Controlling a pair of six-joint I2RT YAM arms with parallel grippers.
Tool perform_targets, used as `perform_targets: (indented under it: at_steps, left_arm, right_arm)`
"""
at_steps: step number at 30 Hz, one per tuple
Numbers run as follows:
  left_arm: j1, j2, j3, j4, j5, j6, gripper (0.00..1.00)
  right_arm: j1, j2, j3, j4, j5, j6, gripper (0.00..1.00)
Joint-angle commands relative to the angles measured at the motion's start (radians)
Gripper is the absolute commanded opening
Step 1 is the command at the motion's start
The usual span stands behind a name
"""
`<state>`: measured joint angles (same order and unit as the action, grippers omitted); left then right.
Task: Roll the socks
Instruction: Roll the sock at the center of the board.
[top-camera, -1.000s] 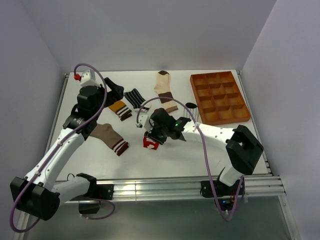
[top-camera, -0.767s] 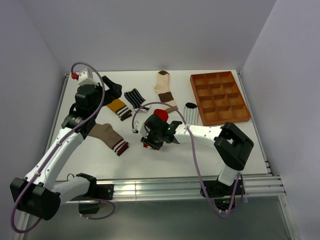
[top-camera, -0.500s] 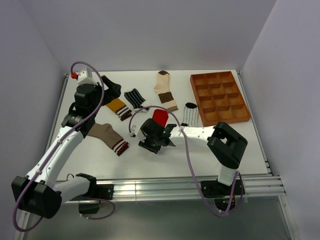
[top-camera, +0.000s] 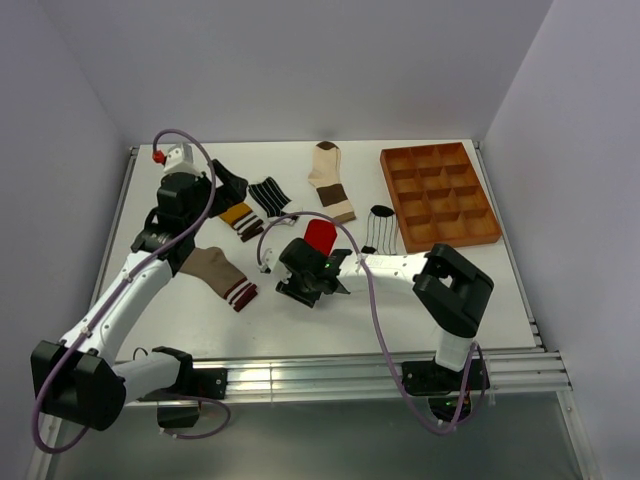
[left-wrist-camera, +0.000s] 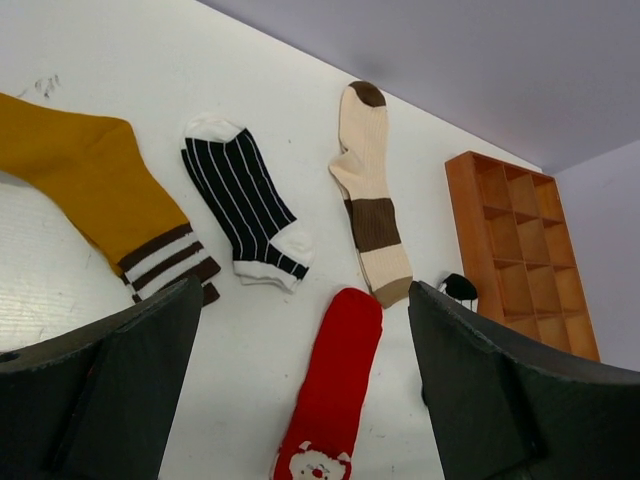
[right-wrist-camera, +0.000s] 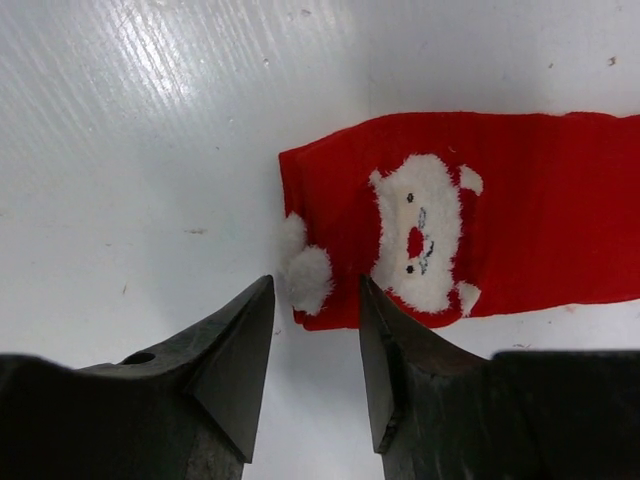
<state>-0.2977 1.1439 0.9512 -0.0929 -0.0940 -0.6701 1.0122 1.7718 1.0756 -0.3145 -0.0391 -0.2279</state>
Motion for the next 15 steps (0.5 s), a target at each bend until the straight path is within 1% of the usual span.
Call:
perform_targets:
  at_steps: [1,6,11,12,13,14,15]
  left_arm:
    - [0.003,0.008,-0.015,0.070,0.033,-0.002,0.91]
    - [0.003,0.016,-0.031,0.084,0.045,-0.003,0.91]
    - [0.003,0.017,-0.061,0.084,0.048,-0.002,0.90]
    - [0.003,0.017,-0.068,0.113,0.046,0.000,0.90]
    - [0.003,0.016,-0.078,0.117,0.048,0.000,0.90]
    - [0.003,0.013,-0.086,0.125,0.050,0.001,0.90]
    - [0.003,0.014,-0.092,0.140,0.054,0.000,0.90]
  right_arm:
    - [0.006,0.012,0.015,0.048,0.038,-0.002,0.47]
    - [0.006,0.020,0.009,0.034,0.018,-0.008,0.50]
    - [0.006,0.037,-0.009,0.032,0.016,-0.019,0.49]
    - [0.006,0.037,-0.012,0.031,0.015,-0.024,0.49]
    - [0.006,0.032,-0.013,0.029,0.012,-0.028,0.43]
    - [0.005,0.029,-0.013,0.028,0.007,-0.033,0.39]
    - [0.003,0.025,-0.011,0.017,-0.020,-0.045,0.30]
